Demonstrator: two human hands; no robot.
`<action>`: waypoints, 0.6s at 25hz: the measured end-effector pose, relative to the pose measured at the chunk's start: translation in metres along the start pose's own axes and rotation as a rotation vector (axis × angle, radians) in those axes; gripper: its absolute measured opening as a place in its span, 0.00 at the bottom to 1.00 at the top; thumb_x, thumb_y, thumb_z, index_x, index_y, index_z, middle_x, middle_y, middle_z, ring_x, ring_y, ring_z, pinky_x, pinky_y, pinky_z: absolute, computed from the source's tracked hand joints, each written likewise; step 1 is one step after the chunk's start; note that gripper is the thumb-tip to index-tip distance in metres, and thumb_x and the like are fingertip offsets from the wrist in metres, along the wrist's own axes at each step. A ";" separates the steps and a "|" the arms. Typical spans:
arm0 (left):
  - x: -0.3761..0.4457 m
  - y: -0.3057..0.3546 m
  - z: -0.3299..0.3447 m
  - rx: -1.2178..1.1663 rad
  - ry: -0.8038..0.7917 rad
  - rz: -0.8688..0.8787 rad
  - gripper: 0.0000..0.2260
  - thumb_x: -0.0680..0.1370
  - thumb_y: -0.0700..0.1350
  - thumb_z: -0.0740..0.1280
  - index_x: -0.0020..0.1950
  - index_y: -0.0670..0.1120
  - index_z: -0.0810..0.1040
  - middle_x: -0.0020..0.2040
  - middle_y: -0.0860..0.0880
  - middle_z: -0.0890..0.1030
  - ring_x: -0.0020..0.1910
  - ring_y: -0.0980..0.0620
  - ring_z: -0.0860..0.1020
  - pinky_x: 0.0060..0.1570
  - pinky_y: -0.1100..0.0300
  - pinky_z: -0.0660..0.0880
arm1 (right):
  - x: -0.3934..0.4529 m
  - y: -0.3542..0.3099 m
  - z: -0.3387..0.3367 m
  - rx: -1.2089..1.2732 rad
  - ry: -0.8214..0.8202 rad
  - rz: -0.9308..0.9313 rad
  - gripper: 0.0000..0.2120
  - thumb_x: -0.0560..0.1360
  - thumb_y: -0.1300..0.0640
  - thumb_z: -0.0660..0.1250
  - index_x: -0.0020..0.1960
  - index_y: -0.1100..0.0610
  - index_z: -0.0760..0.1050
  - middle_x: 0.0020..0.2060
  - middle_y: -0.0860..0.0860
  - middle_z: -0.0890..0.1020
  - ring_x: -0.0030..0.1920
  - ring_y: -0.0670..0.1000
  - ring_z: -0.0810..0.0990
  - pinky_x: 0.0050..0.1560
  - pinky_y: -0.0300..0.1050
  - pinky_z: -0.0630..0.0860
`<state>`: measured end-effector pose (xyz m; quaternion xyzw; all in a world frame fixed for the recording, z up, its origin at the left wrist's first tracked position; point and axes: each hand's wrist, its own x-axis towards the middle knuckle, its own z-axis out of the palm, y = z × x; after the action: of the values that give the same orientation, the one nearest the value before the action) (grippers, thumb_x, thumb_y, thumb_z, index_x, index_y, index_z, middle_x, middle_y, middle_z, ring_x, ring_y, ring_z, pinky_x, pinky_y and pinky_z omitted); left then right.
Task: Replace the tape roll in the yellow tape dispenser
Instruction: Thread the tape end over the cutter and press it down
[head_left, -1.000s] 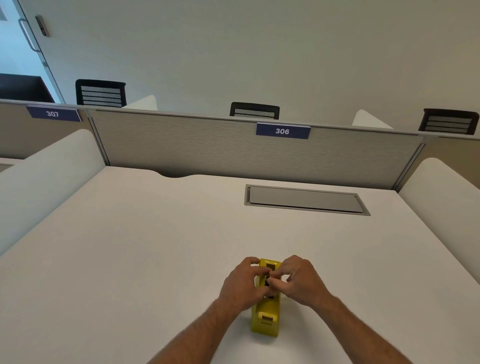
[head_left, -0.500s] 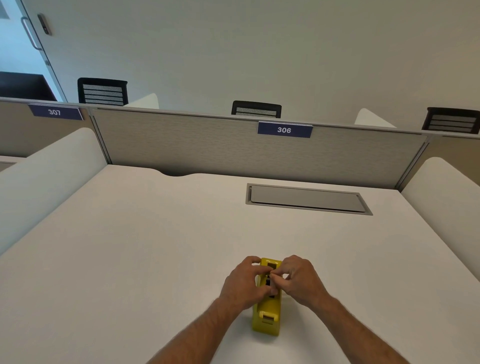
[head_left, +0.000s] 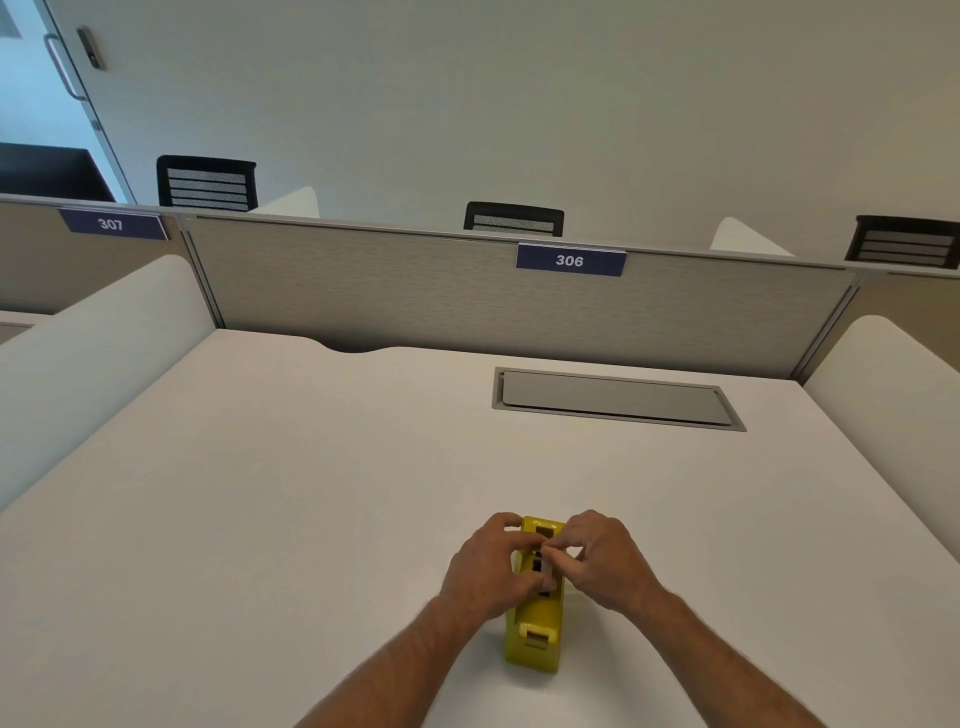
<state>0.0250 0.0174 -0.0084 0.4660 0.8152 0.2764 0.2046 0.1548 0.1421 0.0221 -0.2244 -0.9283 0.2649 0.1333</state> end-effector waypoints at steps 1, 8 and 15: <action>0.000 0.000 0.000 0.003 0.000 0.002 0.27 0.67 0.65 0.72 0.65 0.62 0.76 0.72 0.57 0.68 0.66 0.54 0.71 0.58 0.58 0.71 | -0.001 0.002 -0.002 0.010 -0.021 -0.008 0.05 0.71 0.49 0.71 0.44 0.46 0.85 0.36 0.41 0.83 0.44 0.45 0.77 0.40 0.43 0.78; 0.000 0.000 0.000 -0.016 -0.005 -0.013 0.28 0.66 0.64 0.73 0.65 0.61 0.76 0.72 0.58 0.67 0.66 0.55 0.70 0.58 0.58 0.71 | 0.003 0.007 -0.007 -0.001 -0.086 -0.068 0.06 0.71 0.48 0.71 0.47 0.43 0.85 0.41 0.40 0.86 0.47 0.42 0.78 0.43 0.43 0.79; 0.001 0.000 0.001 -0.031 -0.004 -0.027 0.28 0.65 0.64 0.73 0.64 0.61 0.76 0.71 0.59 0.67 0.64 0.56 0.71 0.56 0.60 0.70 | 0.005 0.009 -0.006 -0.035 -0.100 -0.126 0.05 0.73 0.51 0.72 0.47 0.45 0.85 0.39 0.42 0.85 0.45 0.43 0.76 0.42 0.42 0.77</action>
<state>0.0251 0.0183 -0.0091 0.4523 0.8167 0.2852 0.2170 0.1558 0.1542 0.0230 -0.1542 -0.9505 0.2508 0.0994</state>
